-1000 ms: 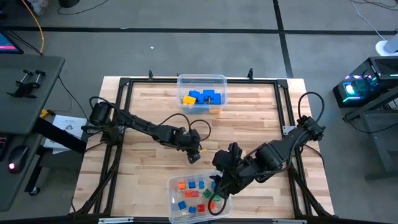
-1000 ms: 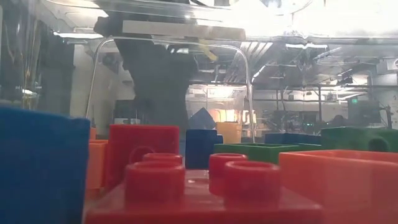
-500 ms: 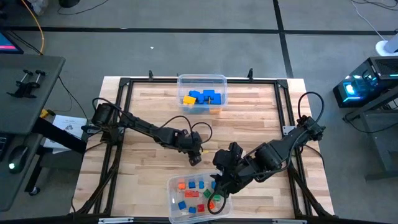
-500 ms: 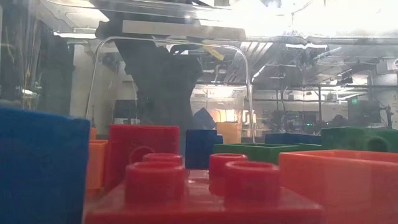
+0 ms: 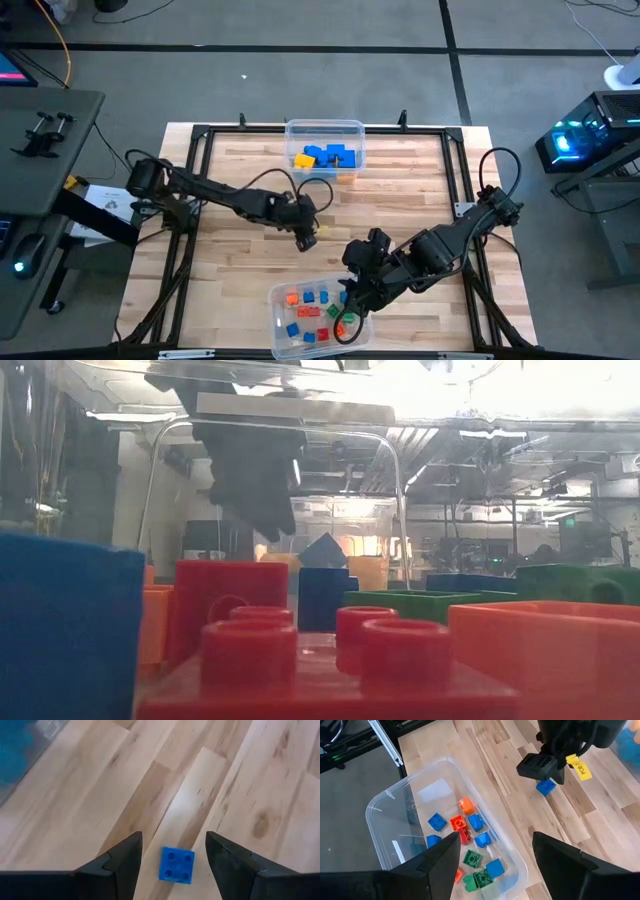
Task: Sort blocks by size
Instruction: Put the small blue game piece into the bottom transparent bin
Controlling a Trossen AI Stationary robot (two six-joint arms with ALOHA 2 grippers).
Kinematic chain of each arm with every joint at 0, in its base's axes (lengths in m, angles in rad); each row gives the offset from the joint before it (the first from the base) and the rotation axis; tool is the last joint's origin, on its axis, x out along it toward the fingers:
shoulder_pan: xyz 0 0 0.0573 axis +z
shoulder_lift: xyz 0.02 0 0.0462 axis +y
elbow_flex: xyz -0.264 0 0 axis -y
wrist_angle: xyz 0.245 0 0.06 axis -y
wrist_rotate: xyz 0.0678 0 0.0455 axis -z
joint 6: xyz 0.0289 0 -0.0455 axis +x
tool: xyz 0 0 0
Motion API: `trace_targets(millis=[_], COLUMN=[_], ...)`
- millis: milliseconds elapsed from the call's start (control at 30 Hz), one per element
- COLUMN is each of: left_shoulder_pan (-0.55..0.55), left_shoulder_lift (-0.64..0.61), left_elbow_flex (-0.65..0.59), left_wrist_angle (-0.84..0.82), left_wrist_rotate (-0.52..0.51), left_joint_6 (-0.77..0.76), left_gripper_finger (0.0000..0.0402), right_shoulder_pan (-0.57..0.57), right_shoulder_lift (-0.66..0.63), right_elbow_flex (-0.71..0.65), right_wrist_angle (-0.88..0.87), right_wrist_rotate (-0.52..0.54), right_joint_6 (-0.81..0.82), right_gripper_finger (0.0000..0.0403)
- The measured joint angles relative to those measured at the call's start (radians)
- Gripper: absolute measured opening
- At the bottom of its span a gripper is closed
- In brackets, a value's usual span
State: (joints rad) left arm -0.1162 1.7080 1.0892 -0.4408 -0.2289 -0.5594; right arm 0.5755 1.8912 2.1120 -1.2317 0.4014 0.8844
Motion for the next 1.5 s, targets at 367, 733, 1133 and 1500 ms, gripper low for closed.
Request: trace_targets(millis=[367,733,1133,1500], left_shoulder_pan=[-0.018,-0.024,-0.022,-0.172], left_shoulder_lift=[0.077,0.168,0.157,-0.255], left_elbow_flex=[-0.001,-0.001,-0.003,-0.002], left_wrist_angle=[-0.001,0.011,0.013,-0.011], left_wrist_rotate=[0.059,0.084,0.044,-0.018], left_joint_6=[0.002,0.063,0.137,0.188], left_gripper_finger=[0.0203,0.0217,0.0104,0.0093], right_shoulder_pan=[-0.011,-0.014,-0.014,-0.060], right_shoulder_lift=[0.000,0.000,0.000,0.000], right_elbow_flex=[0.000,0.000,0.000,-0.011], right_wrist_angle=[0.000,0.000,0.000,-0.340], right_wrist_rotate=[0.020,0.017,0.015,0.117], right_joint_6=[-0.030,-0.029,-0.030,0.208], right_gripper_finger=[0.0245,0.0245,0.0245,0.0244])
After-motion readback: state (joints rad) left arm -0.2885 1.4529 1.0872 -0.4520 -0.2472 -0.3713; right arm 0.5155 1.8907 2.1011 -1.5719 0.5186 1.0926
